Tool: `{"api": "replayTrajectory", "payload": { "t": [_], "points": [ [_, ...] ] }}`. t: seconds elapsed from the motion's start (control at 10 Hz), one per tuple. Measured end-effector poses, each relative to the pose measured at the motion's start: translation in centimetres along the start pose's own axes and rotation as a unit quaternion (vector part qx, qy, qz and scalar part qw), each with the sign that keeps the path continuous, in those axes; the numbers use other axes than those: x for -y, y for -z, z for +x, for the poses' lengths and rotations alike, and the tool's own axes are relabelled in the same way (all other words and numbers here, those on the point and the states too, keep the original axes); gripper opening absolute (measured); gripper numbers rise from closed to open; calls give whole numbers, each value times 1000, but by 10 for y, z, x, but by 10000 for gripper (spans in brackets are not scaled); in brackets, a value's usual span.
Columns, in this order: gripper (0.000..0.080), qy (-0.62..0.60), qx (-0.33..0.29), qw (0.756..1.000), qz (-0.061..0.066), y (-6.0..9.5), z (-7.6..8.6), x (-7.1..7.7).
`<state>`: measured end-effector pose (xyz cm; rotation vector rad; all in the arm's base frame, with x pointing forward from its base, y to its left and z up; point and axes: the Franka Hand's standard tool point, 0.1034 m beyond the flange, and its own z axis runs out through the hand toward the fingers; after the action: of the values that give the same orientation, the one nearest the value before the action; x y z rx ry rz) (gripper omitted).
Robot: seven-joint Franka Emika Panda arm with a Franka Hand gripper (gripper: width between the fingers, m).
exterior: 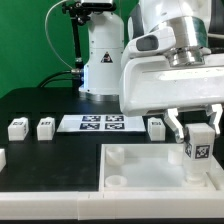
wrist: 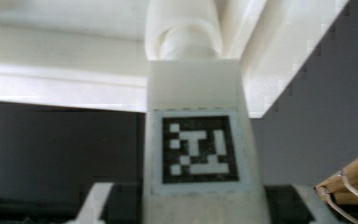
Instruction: Assemble one leg
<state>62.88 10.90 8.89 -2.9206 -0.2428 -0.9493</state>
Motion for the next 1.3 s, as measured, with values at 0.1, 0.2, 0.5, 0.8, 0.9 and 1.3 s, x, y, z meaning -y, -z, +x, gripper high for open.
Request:
{"api": "replayTrajectory", "payload": {
  "t": [0.1, 0.2, 0.5, 0.8, 0.9, 1.3],
  "points": [
    [294, 1, 3, 1000, -1, -3, -4, -1],
    [294, 1, 5, 1000, -1, -5, -5, -2],
    [459, 3, 6, 1000, 0, -6, -6, -1],
    [639, 4, 6, 1000, 0, -6, -6, -1],
    [639, 4, 6, 1000, 0, -6, -6, -1],
    [649, 5, 8, 1000, -1, -6, -6, -2]
  ]
}}
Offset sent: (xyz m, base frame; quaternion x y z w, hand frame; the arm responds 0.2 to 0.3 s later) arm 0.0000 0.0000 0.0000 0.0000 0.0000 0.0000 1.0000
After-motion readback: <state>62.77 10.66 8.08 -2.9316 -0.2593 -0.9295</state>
